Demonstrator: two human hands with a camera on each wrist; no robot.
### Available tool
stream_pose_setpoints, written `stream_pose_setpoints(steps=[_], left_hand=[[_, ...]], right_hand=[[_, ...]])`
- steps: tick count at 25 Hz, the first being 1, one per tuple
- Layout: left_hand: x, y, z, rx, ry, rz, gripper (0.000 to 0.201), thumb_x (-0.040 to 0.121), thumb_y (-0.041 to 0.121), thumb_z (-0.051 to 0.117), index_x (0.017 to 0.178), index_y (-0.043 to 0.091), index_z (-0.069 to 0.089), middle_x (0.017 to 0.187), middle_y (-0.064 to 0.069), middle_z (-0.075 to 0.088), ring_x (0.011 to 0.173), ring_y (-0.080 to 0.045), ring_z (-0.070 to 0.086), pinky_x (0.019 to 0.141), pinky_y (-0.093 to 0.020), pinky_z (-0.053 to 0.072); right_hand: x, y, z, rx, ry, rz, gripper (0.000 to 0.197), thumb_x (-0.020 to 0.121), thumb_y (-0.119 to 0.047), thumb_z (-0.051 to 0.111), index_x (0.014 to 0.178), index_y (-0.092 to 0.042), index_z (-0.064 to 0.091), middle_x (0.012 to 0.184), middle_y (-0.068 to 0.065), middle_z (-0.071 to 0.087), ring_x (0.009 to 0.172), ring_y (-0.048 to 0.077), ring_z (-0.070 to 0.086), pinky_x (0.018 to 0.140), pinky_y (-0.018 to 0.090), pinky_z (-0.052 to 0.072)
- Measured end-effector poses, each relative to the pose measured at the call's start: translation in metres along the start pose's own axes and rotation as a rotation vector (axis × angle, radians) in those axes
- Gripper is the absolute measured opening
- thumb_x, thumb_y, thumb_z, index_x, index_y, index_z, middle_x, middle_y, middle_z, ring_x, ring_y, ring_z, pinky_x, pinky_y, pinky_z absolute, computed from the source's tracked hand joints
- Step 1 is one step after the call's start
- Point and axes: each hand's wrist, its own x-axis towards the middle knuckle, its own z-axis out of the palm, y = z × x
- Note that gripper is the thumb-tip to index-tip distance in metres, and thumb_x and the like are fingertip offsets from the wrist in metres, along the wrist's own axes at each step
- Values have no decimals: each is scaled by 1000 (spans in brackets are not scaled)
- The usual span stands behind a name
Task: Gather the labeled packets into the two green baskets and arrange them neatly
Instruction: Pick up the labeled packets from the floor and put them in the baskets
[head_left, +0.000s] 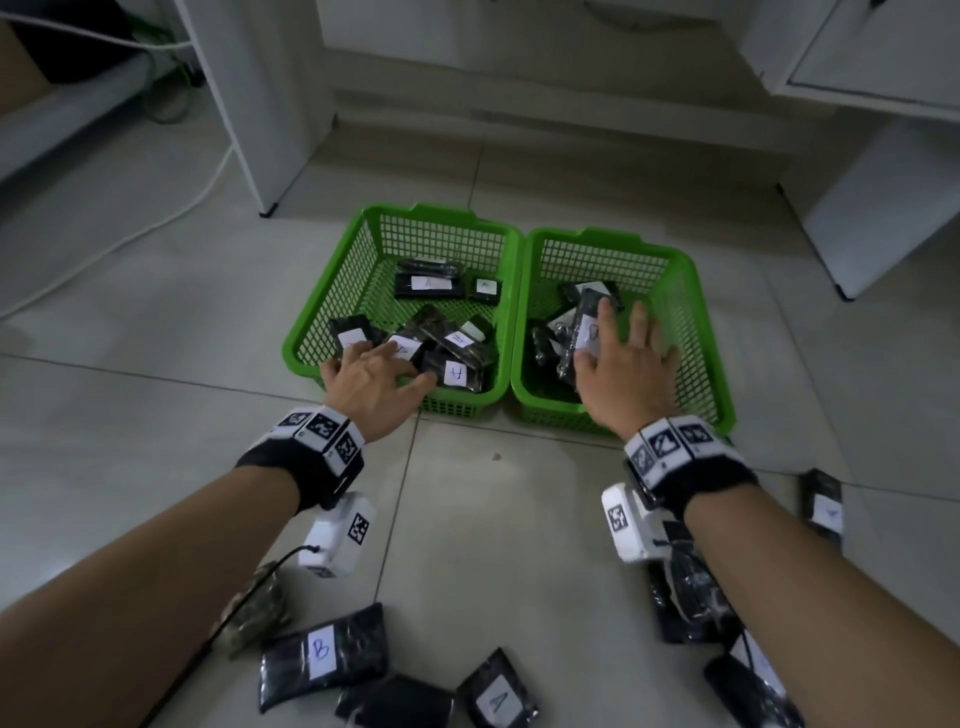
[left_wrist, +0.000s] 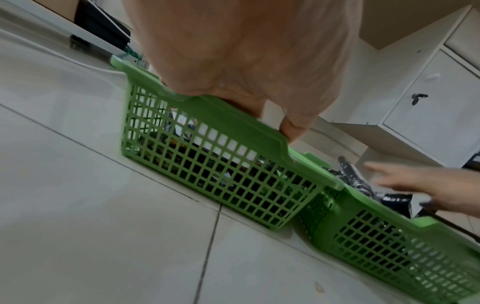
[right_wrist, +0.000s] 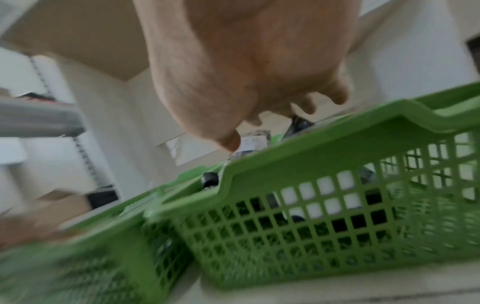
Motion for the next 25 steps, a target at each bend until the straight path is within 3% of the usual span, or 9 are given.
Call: stream_pose_setpoints(steps=[2,5,8,12,15,17,20,21,25], left_hand=[[-6,-4,0,-61,87,63,55,89,68,33,118,33,64,154,2,41,144,-23,28,115,-55,18],[-31,-22,-4,-134,268,182,44,96,52,44,125,23,59,152,-1,43,145,-23,30,117,-51,18],[-71,-57,-8,-99,358,225,29,95,39,51,115,22,62,139,0,55,133,-26,44,109,-48,29],[-136,-124,-9,-83,292,157,22,87,31,53,98,19,68,116,-3,64,108,-28,60,96,-43,47],[-188,-163,-10,-63,130,-3,10,89,25,62,96,22,68,105,0,64,92,-23,65,84,-39,53],[-218,-177,-4,-35,-15,-110,26,85,39,68,105,22,66,111,1,62,98,-23,64,85,-35,52],[-253,-192,6,2,-122,-165,80,57,72,71,121,26,58,117,5,54,105,-18,56,87,-36,52],[-259,-194,9,40,-166,-159,89,51,74,73,125,28,54,118,5,51,107,-17,52,87,-38,52],[-268,-200,9,36,-198,-208,81,59,40,87,130,26,50,118,5,56,100,-21,58,79,-31,49]], right_hand=[[-25,-15,6,-11,127,-140,66,103,-52,33,160,-25,15,170,12,4,155,37,8,122,64,9],[-63,-43,18,-4,229,-318,60,98,-46,49,148,-14,42,162,15,27,149,35,25,120,62,19],[-101,-82,30,40,278,-589,47,92,-35,58,133,-13,54,146,14,47,135,32,43,112,56,34],[-142,-136,55,162,-2,-856,39,89,-28,59,126,-15,60,127,4,58,118,25,52,100,44,42],[-165,-170,74,198,-209,-956,36,91,-23,59,126,-16,59,127,2,59,118,22,52,100,40,44],[-177,-188,89,218,-304,-1009,41,89,-24,62,129,-17,56,131,0,56,121,20,51,101,40,46],[-189,-206,114,211,-412,-1134,55,82,-32,69,133,-21,54,135,-2,53,122,20,48,102,41,46],[-190,-208,121,181,-427,-1159,60,81,-33,72,136,-22,53,138,-2,52,124,20,46,103,41,45],[-190,-215,134,299,-436,-1092,53,86,-27,75,136,-22,57,133,-3,60,119,16,47,103,34,40]])
